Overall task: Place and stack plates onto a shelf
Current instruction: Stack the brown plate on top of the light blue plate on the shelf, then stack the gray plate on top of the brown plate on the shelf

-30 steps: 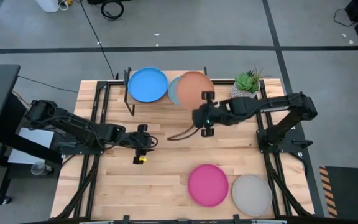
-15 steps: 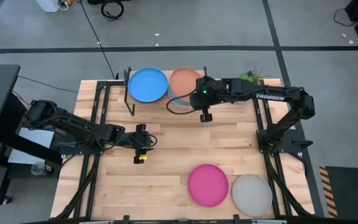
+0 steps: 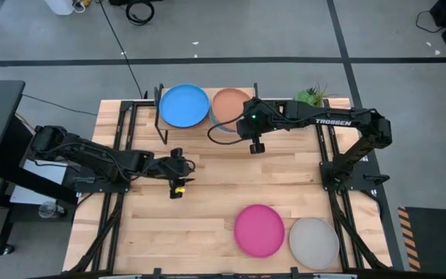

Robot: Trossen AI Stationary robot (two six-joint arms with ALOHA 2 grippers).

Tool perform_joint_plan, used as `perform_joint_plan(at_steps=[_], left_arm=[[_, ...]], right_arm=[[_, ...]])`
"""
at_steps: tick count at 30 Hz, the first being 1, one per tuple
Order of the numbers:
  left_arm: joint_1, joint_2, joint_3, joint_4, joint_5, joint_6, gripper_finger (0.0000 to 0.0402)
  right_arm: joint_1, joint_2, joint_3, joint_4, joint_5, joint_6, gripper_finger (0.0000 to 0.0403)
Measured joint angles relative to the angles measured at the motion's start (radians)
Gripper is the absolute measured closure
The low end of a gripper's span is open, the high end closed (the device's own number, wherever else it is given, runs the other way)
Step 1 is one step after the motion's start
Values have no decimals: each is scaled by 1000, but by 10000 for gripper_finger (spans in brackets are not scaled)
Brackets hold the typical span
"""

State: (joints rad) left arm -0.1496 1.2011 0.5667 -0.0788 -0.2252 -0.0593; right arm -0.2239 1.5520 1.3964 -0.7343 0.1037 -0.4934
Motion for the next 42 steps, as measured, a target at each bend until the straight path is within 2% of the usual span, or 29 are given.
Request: perform_joint_plan(at_steps=[13, 19, 23, 27, 37, 42], left_arm=[[3, -6, 11, -4, 0, 7, 251], [3, -6, 11, -23, 0, 0, 251], [3, -21, 11, -50, 0, -10, 251], [3, -36, 11, -77, 0, -15, 251], [3, -38, 10, -125, 1, -16, 251], [3, -38, 10, -122, 1, -16, 251]], right_arm=[[-2, 0, 9, 5, 48, 27, 310], [51, -1, 86, -114, 152, 97, 306], [99, -3, 103, -180, 103, 211, 307], [167, -3, 49, -218, 82, 351, 307], [390, -20, -155, -151, 209, 629, 308], [444, -22, -266, -46, 135, 785, 307]])
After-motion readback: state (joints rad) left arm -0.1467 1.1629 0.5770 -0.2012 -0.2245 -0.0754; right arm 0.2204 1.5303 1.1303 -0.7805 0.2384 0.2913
